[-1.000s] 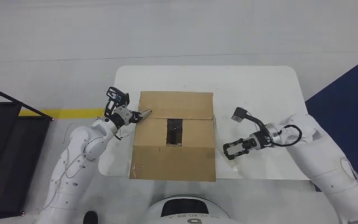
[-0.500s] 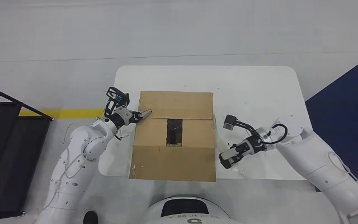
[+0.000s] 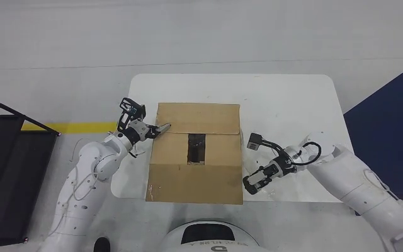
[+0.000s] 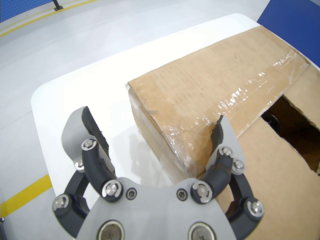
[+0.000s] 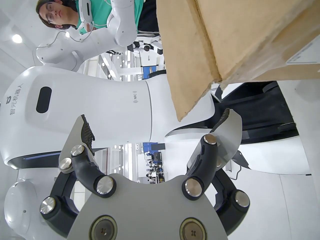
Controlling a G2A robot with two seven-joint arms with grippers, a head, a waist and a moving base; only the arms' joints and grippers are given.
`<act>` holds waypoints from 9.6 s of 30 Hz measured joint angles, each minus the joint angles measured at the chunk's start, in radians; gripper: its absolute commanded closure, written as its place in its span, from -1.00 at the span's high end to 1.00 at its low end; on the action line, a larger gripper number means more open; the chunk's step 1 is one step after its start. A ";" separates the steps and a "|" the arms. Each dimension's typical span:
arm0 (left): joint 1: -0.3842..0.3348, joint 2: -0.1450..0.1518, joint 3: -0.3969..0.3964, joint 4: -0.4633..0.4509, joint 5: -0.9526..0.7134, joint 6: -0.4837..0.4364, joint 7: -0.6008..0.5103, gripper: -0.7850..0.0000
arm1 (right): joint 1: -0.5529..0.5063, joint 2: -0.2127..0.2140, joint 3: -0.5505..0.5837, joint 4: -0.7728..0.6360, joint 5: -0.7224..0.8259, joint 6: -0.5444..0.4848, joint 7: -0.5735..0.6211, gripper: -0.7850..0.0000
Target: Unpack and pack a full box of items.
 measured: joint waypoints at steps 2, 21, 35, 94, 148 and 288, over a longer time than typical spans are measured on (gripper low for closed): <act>0.000 0.000 0.000 0.000 0.000 0.000 0.000 1.00 | 0.009 0.002 -0.012 -0.002 0.018 -0.007 0.000 1.00; 0.000 0.000 0.000 0.000 0.000 0.000 0.000 1.00 | 0.036 0.023 -0.026 -0.013 0.221 -0.037 0.000 1.00; 0.000 0.000 0.000 0.000 0.000 0.000 0.000 1.00 | 0.076 0.004 -0.054 0.046 0.393 -0.031 0.000 1.00; 0.099 0.009 0.003 -0.136 0.064 0.027 0.043 1.00 | -0.124 -0.040 0.318 0.121 0.169 -0.302 -0.376 1.00; 0.099 0.009 0.003 -0.136 0.064 0.027 0.043 1.00 | -0.353 -0.030 0.359 -0.297 -1.264 -0.012 -0.841 1.00; 0.063 0.010 -0.005 -0.108 0.130 0.098 0.048 1.00 | -0.327 -0.248 0.471 -0.266 -0.559 0.011 -0.724 1.00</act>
